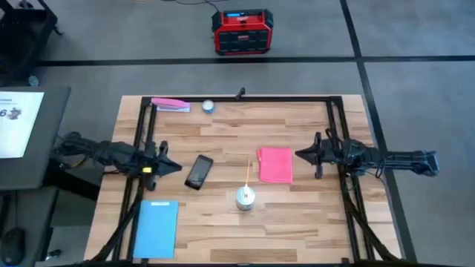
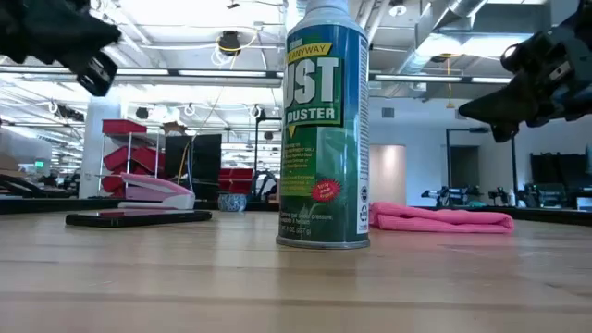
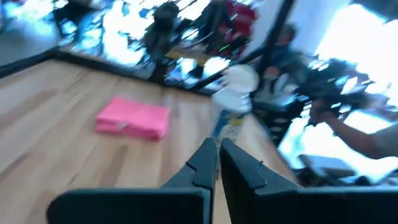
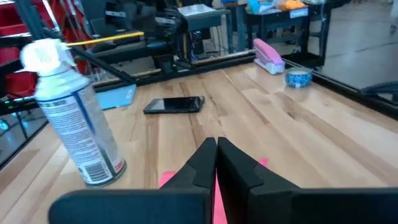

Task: Apply microfiber cloth
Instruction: Return to Home Position

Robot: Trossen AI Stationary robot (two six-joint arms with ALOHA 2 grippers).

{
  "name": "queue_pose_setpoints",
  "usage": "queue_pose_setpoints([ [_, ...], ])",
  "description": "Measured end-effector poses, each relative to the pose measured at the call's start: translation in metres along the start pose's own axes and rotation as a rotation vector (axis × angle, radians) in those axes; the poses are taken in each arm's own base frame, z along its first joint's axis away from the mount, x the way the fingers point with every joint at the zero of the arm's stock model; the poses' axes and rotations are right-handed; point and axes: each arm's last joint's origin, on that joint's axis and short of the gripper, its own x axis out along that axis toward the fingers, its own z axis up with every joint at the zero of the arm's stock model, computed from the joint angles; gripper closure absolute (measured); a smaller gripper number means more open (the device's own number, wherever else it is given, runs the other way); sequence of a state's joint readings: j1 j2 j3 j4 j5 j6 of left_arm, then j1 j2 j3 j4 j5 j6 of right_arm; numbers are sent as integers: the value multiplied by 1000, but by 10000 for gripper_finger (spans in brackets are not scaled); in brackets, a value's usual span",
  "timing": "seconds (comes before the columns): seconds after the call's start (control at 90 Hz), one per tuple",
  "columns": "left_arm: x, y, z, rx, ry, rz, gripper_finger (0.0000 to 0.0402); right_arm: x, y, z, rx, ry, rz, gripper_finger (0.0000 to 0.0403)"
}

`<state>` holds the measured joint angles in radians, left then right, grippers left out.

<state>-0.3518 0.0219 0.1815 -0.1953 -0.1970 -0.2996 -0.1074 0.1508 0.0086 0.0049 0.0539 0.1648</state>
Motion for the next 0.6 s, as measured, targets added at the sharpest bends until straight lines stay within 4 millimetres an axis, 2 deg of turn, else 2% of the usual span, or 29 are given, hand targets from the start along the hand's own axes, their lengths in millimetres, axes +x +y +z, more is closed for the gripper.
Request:
queue_pose_setpoints([
  [0.167, 5, -2, -23, -8, 49, -72, 401, 2, -4, -3, 38, 43, -20, 403],
  [0.322, 10, -6, -36, 2, -23, -200, 402, 3, -5, -4, 44, 53, -13, 403],
  [0.489, 10, -8, -37, 34, -1, -279, 402, 3, -3, -3, 47, 54, 42, 403],
  [0.6, 10, -7, -38, 47, 12, -268, 402, 3, -1, -2, 33, 52, 112, 403],
])
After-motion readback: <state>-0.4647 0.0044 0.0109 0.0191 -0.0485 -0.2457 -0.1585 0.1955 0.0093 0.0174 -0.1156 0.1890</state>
